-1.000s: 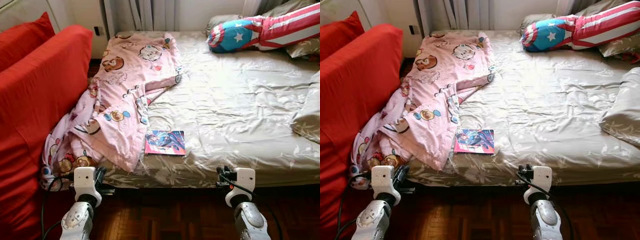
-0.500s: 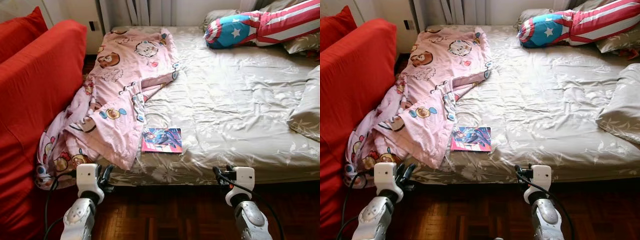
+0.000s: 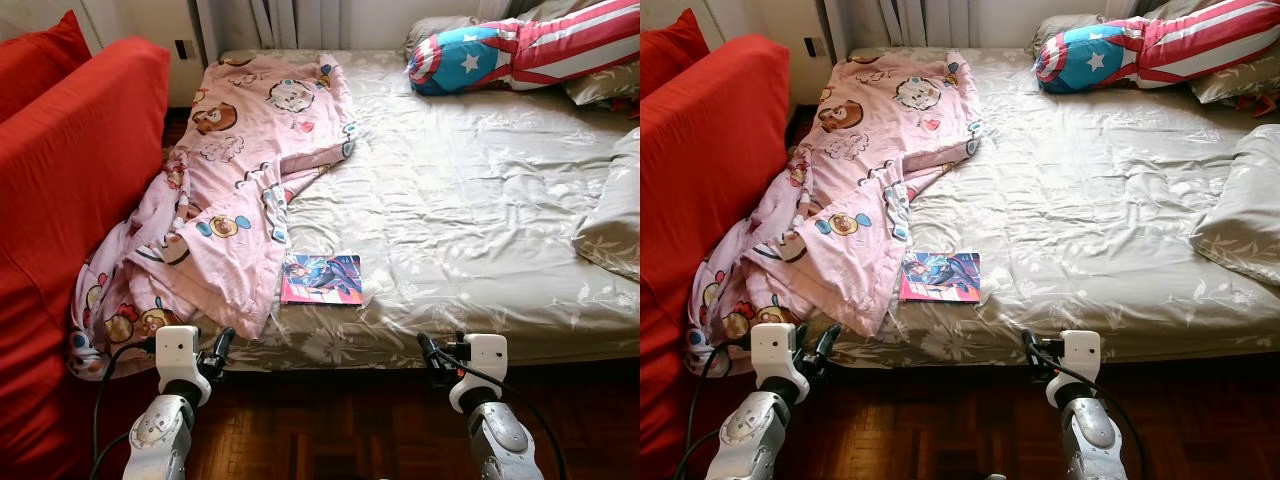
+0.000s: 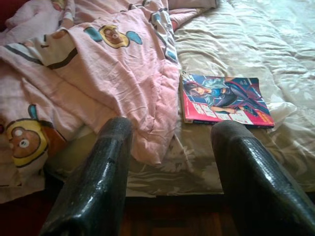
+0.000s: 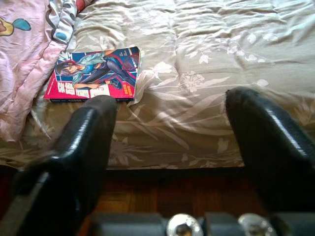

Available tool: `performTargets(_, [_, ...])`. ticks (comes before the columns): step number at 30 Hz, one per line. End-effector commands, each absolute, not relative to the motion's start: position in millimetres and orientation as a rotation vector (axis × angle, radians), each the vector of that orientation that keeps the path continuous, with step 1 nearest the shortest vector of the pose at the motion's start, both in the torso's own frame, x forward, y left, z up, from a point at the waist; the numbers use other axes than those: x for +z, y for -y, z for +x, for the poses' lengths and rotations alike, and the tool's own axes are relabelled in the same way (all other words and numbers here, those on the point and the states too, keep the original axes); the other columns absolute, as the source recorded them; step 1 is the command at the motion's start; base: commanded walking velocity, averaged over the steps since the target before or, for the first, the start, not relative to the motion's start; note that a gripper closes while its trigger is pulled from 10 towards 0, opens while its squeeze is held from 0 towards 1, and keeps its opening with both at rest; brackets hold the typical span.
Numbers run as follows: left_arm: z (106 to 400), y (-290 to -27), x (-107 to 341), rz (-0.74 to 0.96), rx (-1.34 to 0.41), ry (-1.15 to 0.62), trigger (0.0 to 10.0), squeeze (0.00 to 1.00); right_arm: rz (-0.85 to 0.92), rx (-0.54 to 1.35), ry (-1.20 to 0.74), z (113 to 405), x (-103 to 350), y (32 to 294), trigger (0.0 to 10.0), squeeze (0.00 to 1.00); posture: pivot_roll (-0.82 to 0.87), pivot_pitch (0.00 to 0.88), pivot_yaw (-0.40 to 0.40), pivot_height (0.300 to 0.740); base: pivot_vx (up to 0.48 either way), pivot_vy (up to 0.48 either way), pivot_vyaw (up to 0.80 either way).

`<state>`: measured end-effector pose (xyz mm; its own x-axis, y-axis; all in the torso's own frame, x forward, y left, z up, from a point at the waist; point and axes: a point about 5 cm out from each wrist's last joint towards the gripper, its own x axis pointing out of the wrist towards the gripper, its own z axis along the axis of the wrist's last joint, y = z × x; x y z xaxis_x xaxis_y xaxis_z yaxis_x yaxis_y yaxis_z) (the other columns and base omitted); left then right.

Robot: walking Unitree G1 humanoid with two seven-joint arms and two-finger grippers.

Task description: Clean up the room

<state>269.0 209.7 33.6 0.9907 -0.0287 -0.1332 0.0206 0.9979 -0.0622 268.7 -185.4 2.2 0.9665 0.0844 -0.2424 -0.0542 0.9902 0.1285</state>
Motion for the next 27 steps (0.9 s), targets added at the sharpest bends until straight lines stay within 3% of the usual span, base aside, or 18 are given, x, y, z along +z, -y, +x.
performTargets(1, [263.3,-215.8,32.3,-0.046,-0.005,-0.143,10.0,0.0,0.112,0.071,-0.265,264.3,-1.1,185.4,10.0,0.69,-0.03,0.182,-0.027,0.74,0.0,0.0,0.0])
performTargets(2, [262.5,-216.8,32.2,-0.043,0.0,-0.143,10.0,0.0,0.112,0.07,-0.265,264.0,-1.3,185.7,10.0,0.0,-0.03,0.181,-0.027,0.74,0.0,0.0,0.0])
performTargets(11, [260.2,-219.5,33.3,-0.053,0.024,-0.135,10.0,0.0,0.09,0.088,-0.266,263.2,-1.9,182.8,10.0,0.0,-0.03,0.184,-0.028,0.74,0.0,0.0,0.0])
performTargets(18, [261.7,-215.7,34.5,-0.074,0.009,-0.131,10.0,0.0,0.094,0.107,-0.254,263.7,-0.5,179.5,10.0,0.0,-0.03,0.184,-0.027,0.74,0.0,0.0,0.72])
performTargets(27, [261.1,-212.5,31.7,-0.08,0.011,-0.147,10.0,0.0,0.077,0.1,-0.272,263.6,-1.8,182.3,10.0,0.0,-0.03,0.18,-0.031,0.74,0.027,0.0,0.0])
